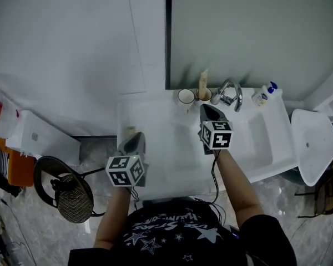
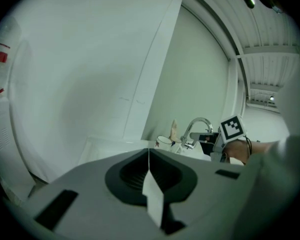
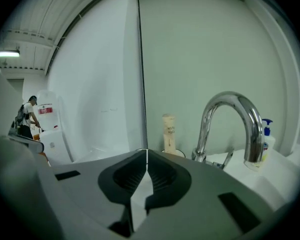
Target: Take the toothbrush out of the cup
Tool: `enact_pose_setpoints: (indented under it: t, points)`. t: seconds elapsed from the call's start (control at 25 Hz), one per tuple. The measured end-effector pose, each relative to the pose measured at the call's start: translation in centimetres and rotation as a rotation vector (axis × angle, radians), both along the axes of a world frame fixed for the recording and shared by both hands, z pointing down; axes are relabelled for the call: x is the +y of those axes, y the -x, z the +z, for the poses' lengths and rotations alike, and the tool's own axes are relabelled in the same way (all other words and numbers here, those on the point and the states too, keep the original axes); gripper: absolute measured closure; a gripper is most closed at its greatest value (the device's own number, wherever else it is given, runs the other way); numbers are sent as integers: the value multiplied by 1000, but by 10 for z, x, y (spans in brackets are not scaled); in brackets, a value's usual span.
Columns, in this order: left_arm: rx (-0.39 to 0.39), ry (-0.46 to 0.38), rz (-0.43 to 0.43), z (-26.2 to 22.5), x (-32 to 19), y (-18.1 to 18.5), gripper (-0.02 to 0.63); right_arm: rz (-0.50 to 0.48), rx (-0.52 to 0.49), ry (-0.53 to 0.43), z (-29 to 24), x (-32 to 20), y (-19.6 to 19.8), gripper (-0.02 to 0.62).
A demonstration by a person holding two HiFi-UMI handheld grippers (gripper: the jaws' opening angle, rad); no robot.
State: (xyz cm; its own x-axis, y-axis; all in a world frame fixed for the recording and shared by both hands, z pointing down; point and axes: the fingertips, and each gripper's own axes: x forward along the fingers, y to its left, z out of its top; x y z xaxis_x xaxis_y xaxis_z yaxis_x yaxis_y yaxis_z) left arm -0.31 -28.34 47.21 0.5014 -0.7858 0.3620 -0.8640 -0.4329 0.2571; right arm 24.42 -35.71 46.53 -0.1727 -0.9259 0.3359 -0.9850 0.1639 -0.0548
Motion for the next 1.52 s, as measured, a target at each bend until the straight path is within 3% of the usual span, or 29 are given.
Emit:
enact_pose_setpoints:
  t: [0.32,0.44,0.96,1.16,1.52]
  points:
    - [-14,-13,-29,-6,-27,-13,587,31,28,-20,7,-47,-27,575]
    - [-25,-8,-30,-4,-35,-19,586,32,22,-9,13,-62,-32,512]
    - [-59,14,-31,10,-54,-29,588,57,70,3,29,-106,-48,511]
    - [-13,-15,7,4,-53,-34,587,53,81,3,33,-113,-48,511]
    - [-35,9,2,10,-53,-32,586,41,90,-7,34,-118,-48,518]
